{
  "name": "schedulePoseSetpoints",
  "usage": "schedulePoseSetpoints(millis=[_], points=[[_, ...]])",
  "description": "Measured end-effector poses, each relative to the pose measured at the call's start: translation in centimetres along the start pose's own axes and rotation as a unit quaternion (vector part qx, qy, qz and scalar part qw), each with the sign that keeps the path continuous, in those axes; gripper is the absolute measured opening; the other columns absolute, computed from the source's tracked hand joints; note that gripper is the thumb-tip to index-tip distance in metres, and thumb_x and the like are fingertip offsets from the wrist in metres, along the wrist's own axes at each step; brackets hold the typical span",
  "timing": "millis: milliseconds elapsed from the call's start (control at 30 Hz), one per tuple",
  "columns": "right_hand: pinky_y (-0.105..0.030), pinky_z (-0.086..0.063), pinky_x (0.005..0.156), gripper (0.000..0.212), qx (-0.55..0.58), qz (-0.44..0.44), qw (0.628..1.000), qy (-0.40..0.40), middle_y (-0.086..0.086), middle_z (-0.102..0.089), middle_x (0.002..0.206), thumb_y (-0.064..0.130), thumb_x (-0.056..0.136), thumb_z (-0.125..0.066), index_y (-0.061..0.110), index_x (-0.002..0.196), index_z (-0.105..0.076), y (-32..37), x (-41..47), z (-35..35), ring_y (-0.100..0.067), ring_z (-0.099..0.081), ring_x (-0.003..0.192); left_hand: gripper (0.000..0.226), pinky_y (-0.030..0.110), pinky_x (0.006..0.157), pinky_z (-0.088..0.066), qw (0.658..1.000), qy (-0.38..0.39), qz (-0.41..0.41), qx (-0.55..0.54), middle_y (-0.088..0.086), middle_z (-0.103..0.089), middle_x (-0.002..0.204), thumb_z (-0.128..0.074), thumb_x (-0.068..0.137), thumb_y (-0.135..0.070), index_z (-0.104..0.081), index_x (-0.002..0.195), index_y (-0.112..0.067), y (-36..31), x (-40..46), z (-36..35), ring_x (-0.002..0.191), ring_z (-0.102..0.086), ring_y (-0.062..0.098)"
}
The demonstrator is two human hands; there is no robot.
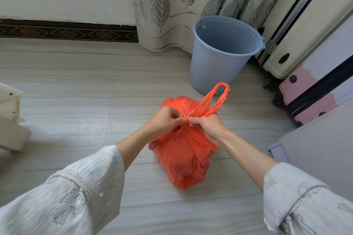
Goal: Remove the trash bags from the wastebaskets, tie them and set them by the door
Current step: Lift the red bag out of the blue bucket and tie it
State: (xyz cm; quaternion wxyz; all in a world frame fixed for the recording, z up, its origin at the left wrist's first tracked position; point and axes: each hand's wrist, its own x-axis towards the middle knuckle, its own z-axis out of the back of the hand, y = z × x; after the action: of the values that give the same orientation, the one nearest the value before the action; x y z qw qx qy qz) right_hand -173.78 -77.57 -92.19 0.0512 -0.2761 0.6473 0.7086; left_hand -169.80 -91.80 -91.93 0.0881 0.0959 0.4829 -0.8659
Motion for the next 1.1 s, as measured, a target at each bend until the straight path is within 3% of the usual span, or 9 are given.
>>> schedulePoseSetpoints(millis=[167,333,400,500,600,767,933,1033,1100], points=[[-0.018,-0.04,0.044,0.022,-0.115,-0.016,0.993,-0.03,-0.009,-0.062,0.079,0.01,0.086,-0.059,-0.006,0.1,-0.066,0.5,1.0,1.2,-0.014,-0.05,0.055,0.038,0.04,0.07,-0.044,0.964,0.002,-0.069,0.255,0.015,-0.063,0.081,-0.049,0.088,-0.037,-0.053,0.07,-0.003,-0.3,-0.3,-0.1,0.078,-0.055,0.032],[-0.016,-0.035,0.039,0.019,-0.093,-0.05,0.994,-0.029,-0.002,-0.059,0.07,0.017,0.092,-0.052,0.015,0.073,-0.057,1.7,1.7,0.8,-0.011,-0.052,0.057,0.034,0.037,0.079,-0.038,0.933,-0.021,-0.106,0.343,0.015,-0.065,0.091,-0.04,0.09,-0.035,-0.043,0.066,-0.012,-0.6,-0.3,0.2,0.092,-0.057,0.034],[-0.022,-0.041,0.045,0.026,-0.203,-0.038,0.976,-0.061,-0.007,-0.061,0.07,0.024,0.094,-0.048,0.017,0.069,-0.051,2.0,2.1,0.8,-0.018,-0.059,0.059,0.034,0.039,0.086,-0.037,0.927,-0.007,-0.118,0.356,0.015,-0.065,0.097,-0.034,0.093,-0.035,-0.043,0.069,-0.013,-0.6,-0.4,0.1,0.098,-0.056,0.033],[-0.036,-0.049,0.082,0.032,-0.419,-0.005,0.899,-0.127,-0.022,-0.068,0.105,0.034,0.093,-0.045,0.007,0.09,-0.064,2.4,2.4,1.2,-0.036,-0.063,0.101,0.032,0.04,0.09,-0.034,0.913,0.002,-0.159,0.376,0.013,-0.063,0.104,-0.03,0.096,-0.033,-0.049,0.079,-0.014,-1.2,-0.6,-0.5,0.105,-0.052,0.031],[-0.038,-0.044,0.094,0.043,-0.407,-0.013,0.897,-0.17,-0.024,-0.059,0.125,0.034,0.093,-0.047,0.001,0.116,-0.06,3.3,2.7,2.2,-0.037,-0.054,0.119,0.029,0.039,0.086,-0.031,0.91,0.002,-0.195,0.366,0.01,-0.061,0.099,-0.029,0.096,-0.032,-0.046,0.079,-0.017,-1.9,-0.4,-0.5,0.102,-0.051,0.028],[-0.037,-0.041,0.098,0.045,-0.354,-0.032,0.911,-0.209,-0.025,-0.056,0.13,0.029,0.092,-0.05,-0.005,0.12,-0.057,4.6,3.5,4.9,-0.037,-0.051,0.123,0.029,0.035,0.077,-0.027,0.9,-0.009,-0.262,0.348,0.007,-0.057,0.088,-0.023,0.093,-0.032,-0.037,0.073,-0.017,-2.7,-0.4,-0.9,0.09,-0.05,0.027],[-0.035,-0.046,0.081,0.036,-0.285,-0.066,0.929,-0.228,-0.023,-0.062,0.118,0.024,0.088,-0.055,-0.003,0.111,-0.062,4.3,3.7,7.4,-0.03,-0.059,0.103,0.046,0.033,0.075,-0.025,0.877,0.008,-0.321,0.358,0.006,-0.058,0.087,-0.001,0.074,-0.043,-0.041,0.074,-0.019,-3.7,-0.7,-2.0,0.088,-0.049,0.025],[-0.027,-0.034,0.057,0.01,-0.231,-0.085,0.943,-0.225,-0.013,-0.056,0.089,0.02,0.086,-0.057,0.011,0.084,-0.057,3.9,3.8,8.0,-0.021,-0.047,0.079,0.041,0.03,0.072,-0.02,0.879,0.025,-0.314,0.359,0.006,-0.057,0.088,-0.005,0.079,-0.042,-0.039,0.075,-0.021,-3.8,-0.7,-2.2,0.09,-0.049,0.025],[-0.026,-0.031,0.053,0.02,-0.229,-0.104,0.947,-0.198,-0.007,-0.053,0.071,0.018,0.088,-0.055,0.011,0.071,-0.052,3.9,3.4,8.2,-0.019,-0.045,0.06,0.032,0.03,0.071,-0.021,0.884,0.041,-0.289,0.366,0.007,-0.058,0.093,-0.02,0.091,-0.035,-0.043,0.078,-0.018,-3.5,-0.8,-1.8,0.092,-0.051,0.025]])
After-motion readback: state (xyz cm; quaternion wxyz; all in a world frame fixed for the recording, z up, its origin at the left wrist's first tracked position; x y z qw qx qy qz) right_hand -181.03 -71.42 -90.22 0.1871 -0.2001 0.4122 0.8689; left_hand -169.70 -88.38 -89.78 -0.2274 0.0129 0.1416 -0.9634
